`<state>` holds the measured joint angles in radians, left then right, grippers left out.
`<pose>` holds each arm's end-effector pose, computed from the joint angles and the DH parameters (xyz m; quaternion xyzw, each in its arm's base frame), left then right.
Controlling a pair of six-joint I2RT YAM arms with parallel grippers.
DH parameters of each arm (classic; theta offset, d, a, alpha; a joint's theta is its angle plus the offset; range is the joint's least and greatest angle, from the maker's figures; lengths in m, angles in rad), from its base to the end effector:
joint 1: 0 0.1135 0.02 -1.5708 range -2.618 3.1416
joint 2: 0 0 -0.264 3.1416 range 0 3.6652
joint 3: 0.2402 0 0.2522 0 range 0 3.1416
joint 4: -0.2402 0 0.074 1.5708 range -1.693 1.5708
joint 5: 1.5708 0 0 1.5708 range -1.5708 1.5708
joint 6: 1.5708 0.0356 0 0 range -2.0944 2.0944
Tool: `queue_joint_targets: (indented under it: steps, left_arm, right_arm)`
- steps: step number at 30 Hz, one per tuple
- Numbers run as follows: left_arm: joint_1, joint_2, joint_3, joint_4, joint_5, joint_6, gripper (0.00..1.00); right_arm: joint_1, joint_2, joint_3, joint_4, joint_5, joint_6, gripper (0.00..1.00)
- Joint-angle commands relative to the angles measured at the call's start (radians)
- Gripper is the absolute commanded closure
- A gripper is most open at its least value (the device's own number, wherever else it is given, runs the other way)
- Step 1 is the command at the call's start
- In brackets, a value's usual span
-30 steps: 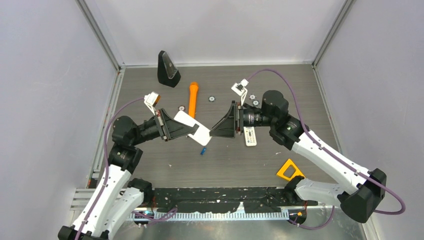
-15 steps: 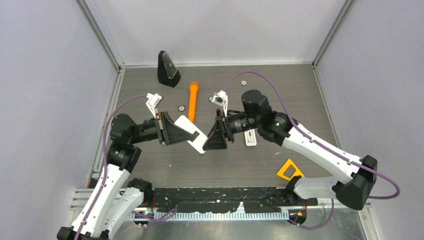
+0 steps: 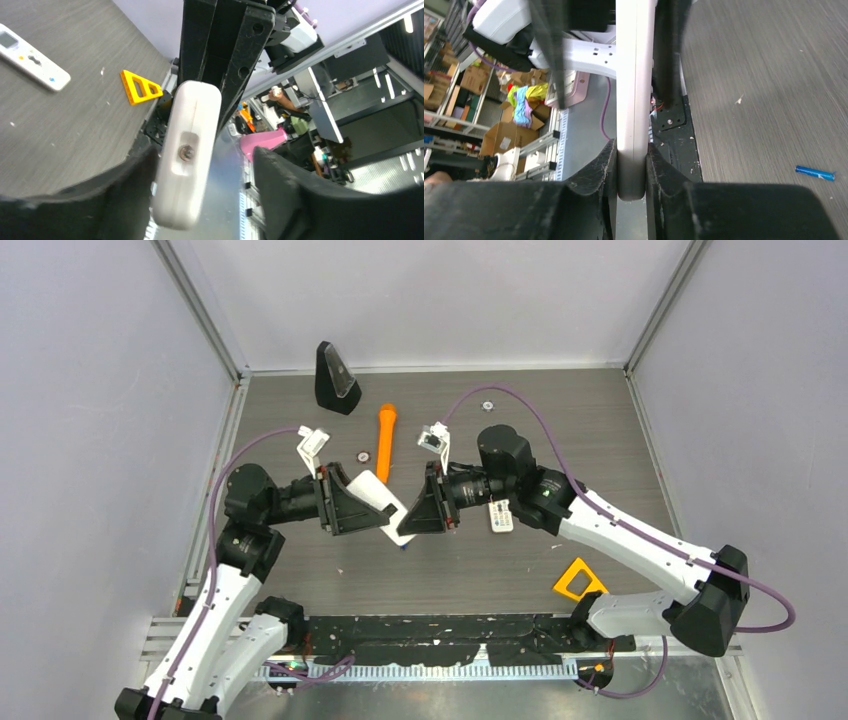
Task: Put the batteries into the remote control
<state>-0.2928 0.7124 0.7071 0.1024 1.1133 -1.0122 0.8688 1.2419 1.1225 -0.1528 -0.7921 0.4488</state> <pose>0.1390 -0.0753 0.3535 0.1654 0.6717 -0.6639 0.2840 0.1618 0.2305 0.3671 -0.3813 0.6701 0.5845 0.2530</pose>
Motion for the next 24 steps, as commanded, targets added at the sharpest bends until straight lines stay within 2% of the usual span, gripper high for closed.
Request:
queue_joint_targets:
  steps: [1,4,6,8,9,10,11,12,16,24]
  left_arm:
    - [-0.001,-0.002,0.043,-0.11,-0.051,0.054,0.04]
    - [0.004,-0.004,0.091,-0.345,-0.186,0.196,0.0]
    - [0.008,-0.006,0.134,-0.534,-0.353,0.315,0.01]
    - [0.01,-0.007,0.171,-0.706,-0.568,0.38,0.01]
    - [0.011,-0.01,0.18,-0.763,-0.694,0.397,0.0]
    - [0.011,-0.014,0.185,-0.81,-0.764,0.406,0.0]
    - [0.011,-0.02,0.184,-0.841,-0.821,0.411,0.0]
    - [0.011,-0.026,0.179,-0.862,-0.859,0.414,0.0]
    - [0.011,-0.06,0.148,-0.863,-0.913,0.397,0.01]
    - [0.011,-0.106,0.135,-0.882,-0.976,0.391,0.0]
  right_arm:
    - [-0.002,-0.023,-0.012,0.057,0.129,-0.012,0.93]
    - [-0.032,-0.047,-0.042,0.005,0.217,-0.014,0.95]
    - [-0.059,-0.068,-0.062,-0.052,0.306,-0.022,0.95]
    - [-0.073,-0.08,-0.065,-0.155,0.449,-0.055,0.95]
    - [-0.075,-0.078,-0.064,-0.19,0.568,-0.067,0.95]
    - [-0.075,-0.074,-0.064,-0.259,0.633,-0.085,0.95]
    - [-0.076,-0.061,-0.071,-0.287,0.767,-0.094,0.95]
    - [-0.076,-0.044,-0.077,-0.328,0.88,-0.097,0.95]
    - [-0.076,0.056,-0.089,-0.372,1.106,-0.102,0.95]
    - [-0.065,0.358,0.017,-0.393,1.32,-0.093,0.95]
